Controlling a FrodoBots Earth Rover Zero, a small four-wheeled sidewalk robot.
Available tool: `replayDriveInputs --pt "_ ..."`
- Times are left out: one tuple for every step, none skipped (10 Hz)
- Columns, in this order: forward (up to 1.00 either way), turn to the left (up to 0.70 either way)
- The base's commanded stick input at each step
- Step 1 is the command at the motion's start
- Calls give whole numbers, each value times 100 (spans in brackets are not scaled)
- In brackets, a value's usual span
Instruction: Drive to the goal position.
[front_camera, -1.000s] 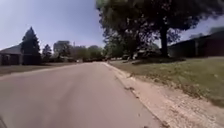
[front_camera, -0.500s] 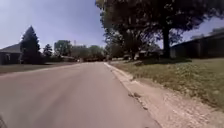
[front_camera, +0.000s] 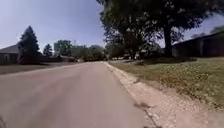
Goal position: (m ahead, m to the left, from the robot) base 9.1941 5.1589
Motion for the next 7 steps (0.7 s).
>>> replayDriveInputs --pt "70 0" --pt "70 0" --pt "70 0" --pt "70 5" --pt "70 19" --pt "70 35" --pt "70 12"
